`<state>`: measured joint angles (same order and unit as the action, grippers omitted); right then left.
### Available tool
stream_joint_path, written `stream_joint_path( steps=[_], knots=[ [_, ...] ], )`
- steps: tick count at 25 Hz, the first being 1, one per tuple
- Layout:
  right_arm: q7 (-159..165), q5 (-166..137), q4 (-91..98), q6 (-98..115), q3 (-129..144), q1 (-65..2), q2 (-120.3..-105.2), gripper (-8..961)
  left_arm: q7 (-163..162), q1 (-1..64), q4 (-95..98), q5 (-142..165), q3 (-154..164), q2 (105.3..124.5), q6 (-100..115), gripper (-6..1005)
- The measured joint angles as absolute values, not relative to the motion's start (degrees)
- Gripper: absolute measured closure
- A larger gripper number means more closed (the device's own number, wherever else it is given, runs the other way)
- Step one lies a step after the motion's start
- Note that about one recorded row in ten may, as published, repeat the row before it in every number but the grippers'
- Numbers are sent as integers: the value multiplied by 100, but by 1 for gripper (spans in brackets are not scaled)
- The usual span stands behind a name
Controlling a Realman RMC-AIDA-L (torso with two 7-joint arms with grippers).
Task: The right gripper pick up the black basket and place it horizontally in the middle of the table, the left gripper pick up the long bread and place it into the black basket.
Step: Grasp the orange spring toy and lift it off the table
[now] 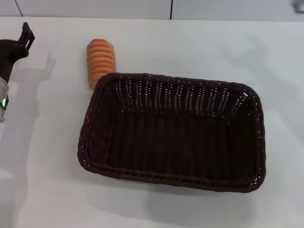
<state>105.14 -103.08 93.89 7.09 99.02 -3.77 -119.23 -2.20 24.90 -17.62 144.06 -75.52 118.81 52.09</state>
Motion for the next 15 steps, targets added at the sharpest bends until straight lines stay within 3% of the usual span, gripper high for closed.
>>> stream_joint_path(
  steps=[3, 9, 15],
  knots=[
    [11368, -10508, 9131, -797, 10339, 220, -11897, 119, -205, 2492, -1898, 14422, -7459, 11871, 5225, 152],
    [13864, -12319, 8306, -1868, 10555, 549, -11886, 107, -161, 2608, -1925, 14424, -7444, 11863, 5229, 152],
    [16189, -14269, 6261, -4891, 11118, 869, -11886, 108, -194, 2625, -1929, 14426, -7371, 11866, 5223, 153]
  ],
)
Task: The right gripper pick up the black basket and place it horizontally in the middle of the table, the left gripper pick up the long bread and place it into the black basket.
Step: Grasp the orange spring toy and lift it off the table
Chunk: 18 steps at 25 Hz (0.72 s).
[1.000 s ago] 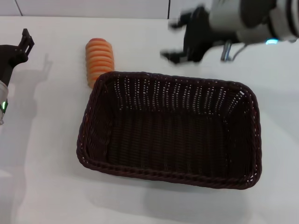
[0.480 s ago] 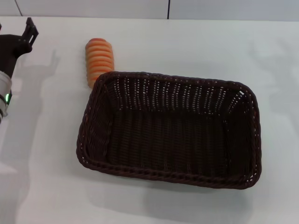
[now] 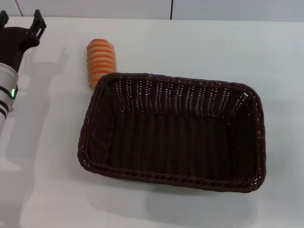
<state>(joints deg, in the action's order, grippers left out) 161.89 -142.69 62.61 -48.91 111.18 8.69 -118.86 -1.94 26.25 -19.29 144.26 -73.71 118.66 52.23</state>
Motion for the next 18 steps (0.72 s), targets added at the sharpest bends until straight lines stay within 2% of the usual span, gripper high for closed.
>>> stream_joint_path(
  steps=[3, 9, 13, 18],
  knots=[
    [16919, -14266, 5335, -6077, 11259, 1136, -11858, 108, -152, 2626, -1942, 14425, -7233, 11864, 5235, 153],
    [16927, -13715, 4481, -6201, 11191, 1375, -11863, 109, -140, 2640, -2050, 14432, -7153, 11857, 5240, 152],
    [16940, -13253, 3931, -6212, 11218, 1369, -11785, 110, -140, 2646, -2243, 14486, -7103, 11856, 5240, 153],
    [16940, -13241, 3842, -6209, 11236, 1310, -11823, 110, -131, 2585, -2898, 14928, -6878, 11842, 4973, 152]
  ],
)
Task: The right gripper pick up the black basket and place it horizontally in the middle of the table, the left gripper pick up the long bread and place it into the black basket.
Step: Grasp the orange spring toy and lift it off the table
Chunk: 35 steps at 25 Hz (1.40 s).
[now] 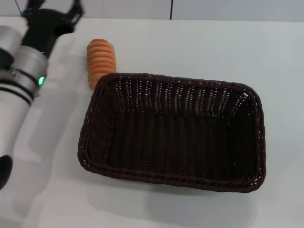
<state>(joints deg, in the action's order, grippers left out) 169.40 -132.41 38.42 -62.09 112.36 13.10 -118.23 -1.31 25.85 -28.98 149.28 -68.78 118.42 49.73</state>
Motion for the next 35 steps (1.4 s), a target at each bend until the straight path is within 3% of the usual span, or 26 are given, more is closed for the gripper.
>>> stream_joint_path(
  steps=[4, 5, 9, 16, 24, 35],
  knots=[
    [16940, -13251, 3868, -6209, 11294, 1285, -11826, 110, -106, 2387, -3849, 15290, -6964, 11760, 4078, 152],
    [16940, -13252, 3875, -6211, 11314, 1281, -11823, 110, 71, 2217, -5004, 15698, -7274, 11707, 2555, 152],
    [16940, -13255, 3880, -6241, 11329, 1271, -11802, 110, 575, 2123, -6731, 15899, -7964, 11820, -550, 152],
    [16940, -13259, 3849, -6242, 11328, 1198, -11796, 110, 602, 2863, -7324, 15895, -8596, 11845, -3879, 153],
    [16940, -13271, 3805, -6238, 11329, 1116, -11807, 109, 562, 3784, -5558, 15889, -8942, 11836, -3681, 153],
    [16939, -13272, 3796, -6236, 11329, 1075, -11821, 109, 561, 4235, -4524, 15863, -9035, 11839, -3300, 152]
  ],
)
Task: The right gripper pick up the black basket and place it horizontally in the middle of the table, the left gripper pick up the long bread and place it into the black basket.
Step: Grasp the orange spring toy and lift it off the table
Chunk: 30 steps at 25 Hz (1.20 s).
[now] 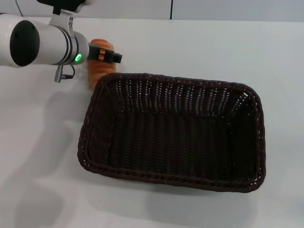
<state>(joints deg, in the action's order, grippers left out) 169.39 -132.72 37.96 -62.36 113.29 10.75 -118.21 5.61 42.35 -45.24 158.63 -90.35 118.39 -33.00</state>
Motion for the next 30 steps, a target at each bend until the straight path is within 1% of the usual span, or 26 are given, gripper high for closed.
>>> stream_joint_path(
  steps=[6, 15, 21, 26, 29, 30],
  knots=[
    [16939, -13279, 3801, -6238, 11329, 1055, -11818, 110, 551, 4335, -4225, 15860, -9099, 11847, -3224, 152],
    [16939, -13315, 3804, -6241, 11329, 1059, -11799, 110, 553, 4301, -4218, 15878, -9030, 11847, -3172, 153],
    [16939, -13316, 3803, -6241, 11323, 1073, -11796, 110, 687, 4269, -4192, 15940, -8707, 11853, -3005, 223],
    [16938, -13316, 3788, -6390, 11309, 1106, -11814, 110, 693, 4075, -4440, 15970, -8667, 11856, -2895, 282],
    [16937, -13316, 3764, -6477, 11323, 1111, -11820, 110, 694, 3942, -4689, 15974, -8651, 11856, -2881, 351],
    [16936, -13316, 3761, -6482, 11324, 1111, -11820, 110, 694, 3942, -4689, 15974, -8651, 11856, -2881, 360]
  ],
)
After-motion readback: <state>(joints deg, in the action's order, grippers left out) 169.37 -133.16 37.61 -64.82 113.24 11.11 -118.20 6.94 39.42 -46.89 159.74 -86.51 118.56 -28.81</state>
